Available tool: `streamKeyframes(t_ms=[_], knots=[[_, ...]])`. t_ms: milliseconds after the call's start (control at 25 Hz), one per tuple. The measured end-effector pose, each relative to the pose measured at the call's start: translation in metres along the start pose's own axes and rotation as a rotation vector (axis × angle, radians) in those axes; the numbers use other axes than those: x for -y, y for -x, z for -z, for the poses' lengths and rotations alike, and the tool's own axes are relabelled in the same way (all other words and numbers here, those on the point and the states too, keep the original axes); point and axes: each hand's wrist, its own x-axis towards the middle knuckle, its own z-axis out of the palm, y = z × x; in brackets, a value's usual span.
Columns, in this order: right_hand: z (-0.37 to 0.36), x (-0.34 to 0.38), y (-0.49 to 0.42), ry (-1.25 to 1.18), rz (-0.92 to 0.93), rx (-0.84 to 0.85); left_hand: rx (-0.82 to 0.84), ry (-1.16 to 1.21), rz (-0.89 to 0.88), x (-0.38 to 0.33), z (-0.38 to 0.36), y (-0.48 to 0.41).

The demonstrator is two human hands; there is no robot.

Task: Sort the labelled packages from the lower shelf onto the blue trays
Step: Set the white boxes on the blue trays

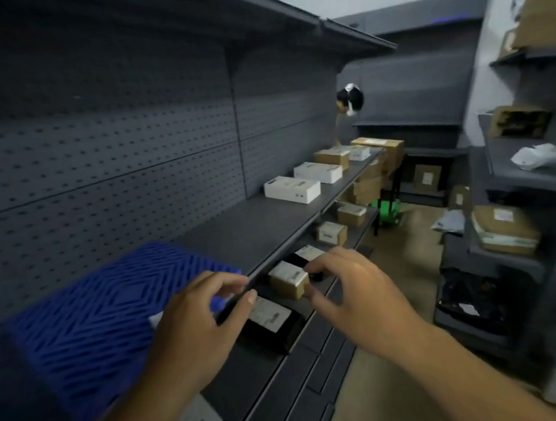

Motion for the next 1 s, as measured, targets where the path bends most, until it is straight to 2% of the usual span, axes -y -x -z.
streamKeyframes(t_ms=[200, 400, 520, 800, 1000], knots=[[0.004, -0.098, -0.043, 0.03, -0.063, -0.01, 0.039, -0.004, -0.033, -0.002, -0.088, -0.092], [-0.027, -0.193, -0.118, 0.023, -0.119, 0.033, -0.015, 0.018, 0.038, 0.036, -0.159, -0.186], [-0.045, -0.251, -0.175, -0.022, -0.137, 0.076, -0.038, -0.054, 0.086, 0.059, -0.194, -0.248], [-0.092, -0.382, -0.292, -0.146, -0.09, 0.098, -0.06, -0.156, 0.193, 0.086, -0.257, -0.37], [-0.12, -0.486, -0.387, -0.292, 0.035, 0.145, -0.232, -0.337, 0.292, 0.094, -0.302, -0.431]])
